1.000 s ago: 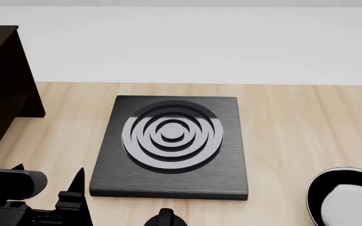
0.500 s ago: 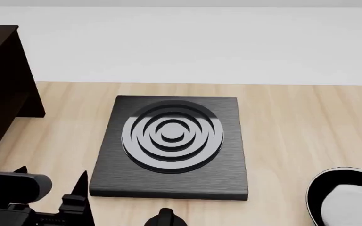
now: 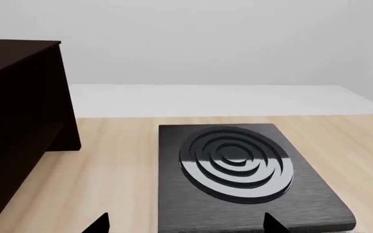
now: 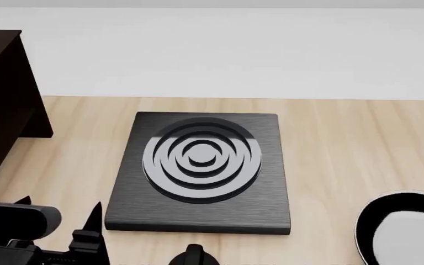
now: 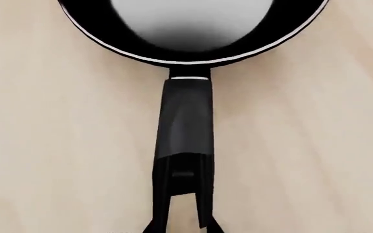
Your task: Put the frying pan on the cabinet shelf.
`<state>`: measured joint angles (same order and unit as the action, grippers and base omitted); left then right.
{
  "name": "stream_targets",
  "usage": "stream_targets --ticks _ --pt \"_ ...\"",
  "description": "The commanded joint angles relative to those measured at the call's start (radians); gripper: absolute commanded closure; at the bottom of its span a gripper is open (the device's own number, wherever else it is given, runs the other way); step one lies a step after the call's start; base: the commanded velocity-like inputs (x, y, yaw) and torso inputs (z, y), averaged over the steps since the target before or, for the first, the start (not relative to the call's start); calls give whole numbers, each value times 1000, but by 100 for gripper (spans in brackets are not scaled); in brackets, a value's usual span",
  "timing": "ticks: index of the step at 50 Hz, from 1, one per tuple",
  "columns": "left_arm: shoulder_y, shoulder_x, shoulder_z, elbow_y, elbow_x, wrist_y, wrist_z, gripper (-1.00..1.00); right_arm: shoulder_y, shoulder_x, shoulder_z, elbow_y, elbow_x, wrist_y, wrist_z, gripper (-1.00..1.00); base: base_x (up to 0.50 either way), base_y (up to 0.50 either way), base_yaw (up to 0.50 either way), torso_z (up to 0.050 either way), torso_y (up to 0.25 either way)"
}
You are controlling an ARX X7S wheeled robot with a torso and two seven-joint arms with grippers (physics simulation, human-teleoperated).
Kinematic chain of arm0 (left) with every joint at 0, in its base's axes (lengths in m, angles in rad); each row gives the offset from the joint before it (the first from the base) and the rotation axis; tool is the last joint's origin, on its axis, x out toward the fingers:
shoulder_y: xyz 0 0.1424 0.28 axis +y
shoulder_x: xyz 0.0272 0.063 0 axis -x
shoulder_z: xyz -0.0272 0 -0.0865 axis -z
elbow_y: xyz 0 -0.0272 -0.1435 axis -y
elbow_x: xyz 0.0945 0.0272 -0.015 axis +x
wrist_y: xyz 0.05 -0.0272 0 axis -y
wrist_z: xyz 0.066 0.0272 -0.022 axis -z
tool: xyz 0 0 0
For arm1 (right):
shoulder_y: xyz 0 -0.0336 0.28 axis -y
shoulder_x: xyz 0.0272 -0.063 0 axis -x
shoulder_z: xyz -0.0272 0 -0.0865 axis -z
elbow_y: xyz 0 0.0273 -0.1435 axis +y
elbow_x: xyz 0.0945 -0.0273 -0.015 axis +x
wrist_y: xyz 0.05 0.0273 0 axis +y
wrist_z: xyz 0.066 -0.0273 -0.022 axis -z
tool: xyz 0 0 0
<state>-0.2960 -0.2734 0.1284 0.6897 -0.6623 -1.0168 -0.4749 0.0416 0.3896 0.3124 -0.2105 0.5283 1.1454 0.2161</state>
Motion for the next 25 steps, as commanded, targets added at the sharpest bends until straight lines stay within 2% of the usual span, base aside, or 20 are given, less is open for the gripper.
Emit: stream_targets --ticks 1,14,21,25 --pt "-3 -3 3 3 -8 -5 -8 -100 2 9 -27 -41 4 9 2 100 0 0 0 0 0" --pt "-4 -7 4 7 -17 -7 -17 -100 40 17 -7 -250 55 136 65 100 0 0 0 0 1" --pt "-5 -10 1 2 -21 2 -14 -100 150 18 14 -399 133 297 108 100 0 0 0 0 1" --pt "-15 -22 11 -10 -4 42 11 -100 284 22 13 -449 208 414 115 100 0 0 0 0 3"
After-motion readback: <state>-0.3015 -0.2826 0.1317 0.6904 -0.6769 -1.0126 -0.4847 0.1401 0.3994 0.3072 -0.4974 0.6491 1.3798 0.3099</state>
